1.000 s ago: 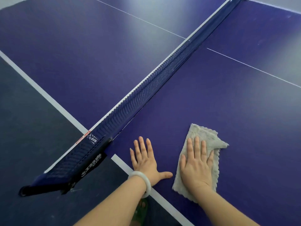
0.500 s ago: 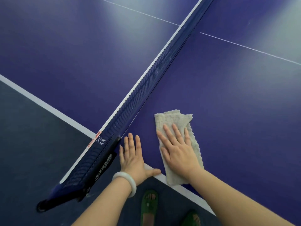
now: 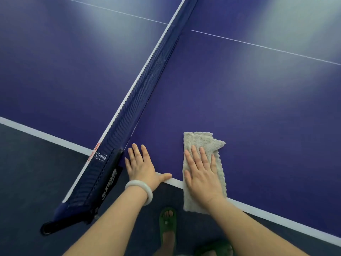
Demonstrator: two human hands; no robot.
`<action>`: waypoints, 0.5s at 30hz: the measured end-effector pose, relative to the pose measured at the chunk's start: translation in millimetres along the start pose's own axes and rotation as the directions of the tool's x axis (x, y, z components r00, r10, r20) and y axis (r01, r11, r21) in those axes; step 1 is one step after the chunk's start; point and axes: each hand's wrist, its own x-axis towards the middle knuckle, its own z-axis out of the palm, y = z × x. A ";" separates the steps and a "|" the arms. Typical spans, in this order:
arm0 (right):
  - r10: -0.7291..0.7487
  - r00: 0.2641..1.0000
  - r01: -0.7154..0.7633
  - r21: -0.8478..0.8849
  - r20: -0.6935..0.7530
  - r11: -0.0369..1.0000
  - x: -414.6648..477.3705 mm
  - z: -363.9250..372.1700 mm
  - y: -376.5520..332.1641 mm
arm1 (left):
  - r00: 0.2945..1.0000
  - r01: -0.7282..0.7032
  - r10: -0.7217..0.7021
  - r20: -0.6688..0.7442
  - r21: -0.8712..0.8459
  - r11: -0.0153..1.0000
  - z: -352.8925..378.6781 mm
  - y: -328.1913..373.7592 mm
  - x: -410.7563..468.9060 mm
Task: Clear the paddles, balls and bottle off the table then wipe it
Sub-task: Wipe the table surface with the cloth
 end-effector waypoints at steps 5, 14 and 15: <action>0.240 0.970 -0.240 0.016 -0.038 0.971 -57.4 3.1 94.8 | 0.961 -0.267 0.273 -0.048 0.112 0.957 10.5 42.7 -27.5; 0.878 0.477 -0.851 0.263 0.029 0.454 -118.3 1.4 171.7 | 0.785 -0.614 0.608 0.115 0.269 0.742 72.9 156.1 -86.1; 0.858 0.513 -0.835 0.247 0.024 0.492 -116.5 3.5 163.9 | 0.776 -0.623 0.621 0.109 0.279 0.730 76.8 165.7 -89.4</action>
